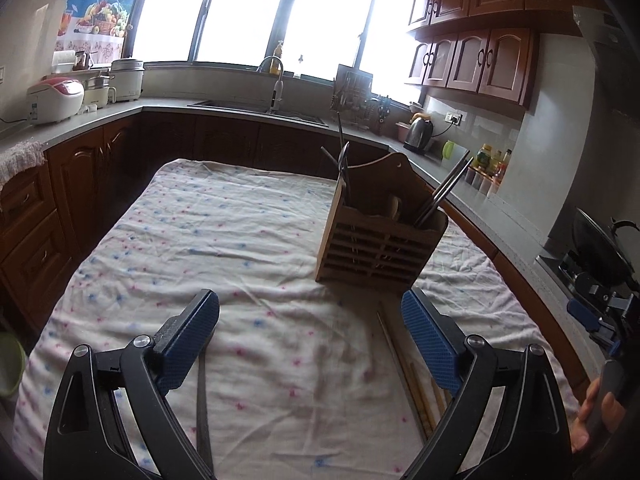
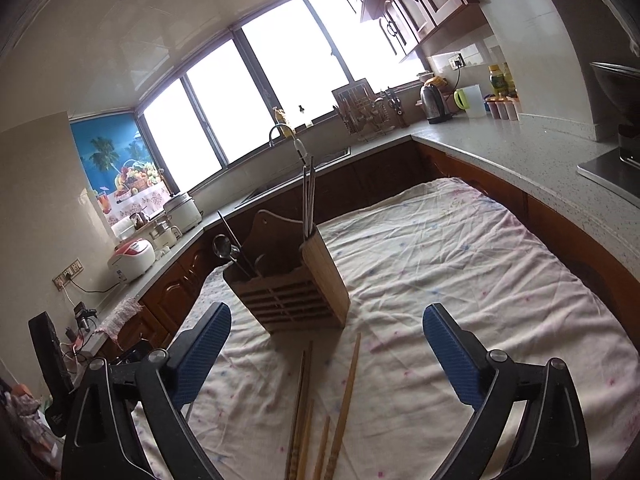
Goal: Organize utensils
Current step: 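Withdraw both grippers and move them over the remaining wooden chopsticks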
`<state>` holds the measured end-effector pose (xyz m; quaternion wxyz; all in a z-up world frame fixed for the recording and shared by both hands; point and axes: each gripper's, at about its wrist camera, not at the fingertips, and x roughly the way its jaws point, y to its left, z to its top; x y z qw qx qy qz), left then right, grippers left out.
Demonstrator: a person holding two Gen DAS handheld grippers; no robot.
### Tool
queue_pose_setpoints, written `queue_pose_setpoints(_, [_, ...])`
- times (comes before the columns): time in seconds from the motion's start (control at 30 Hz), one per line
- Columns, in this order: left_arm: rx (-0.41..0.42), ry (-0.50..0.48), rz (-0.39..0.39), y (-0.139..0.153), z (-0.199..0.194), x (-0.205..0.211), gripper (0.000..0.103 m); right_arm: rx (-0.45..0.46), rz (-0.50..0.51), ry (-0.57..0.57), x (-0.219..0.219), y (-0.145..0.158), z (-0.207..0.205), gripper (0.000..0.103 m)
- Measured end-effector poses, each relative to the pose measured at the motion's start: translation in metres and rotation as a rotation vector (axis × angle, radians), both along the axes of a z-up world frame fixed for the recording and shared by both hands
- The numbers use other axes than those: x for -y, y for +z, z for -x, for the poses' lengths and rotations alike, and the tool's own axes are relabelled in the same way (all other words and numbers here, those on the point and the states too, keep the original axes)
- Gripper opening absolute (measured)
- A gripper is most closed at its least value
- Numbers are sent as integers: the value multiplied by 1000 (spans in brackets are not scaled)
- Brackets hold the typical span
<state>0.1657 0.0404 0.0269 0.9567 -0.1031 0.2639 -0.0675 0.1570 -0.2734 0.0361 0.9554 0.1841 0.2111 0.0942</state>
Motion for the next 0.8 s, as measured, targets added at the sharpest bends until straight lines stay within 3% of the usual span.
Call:
queue_pose_setpoints(0.33, [-88,-20,4,-34,21,8,95,-63,40,-3,-1,-37,31,98])
queue_pose_setpoints(0.8, [-136,-58,-19,-38,8,28,95,-106,41,-3,3,-51,30,98])
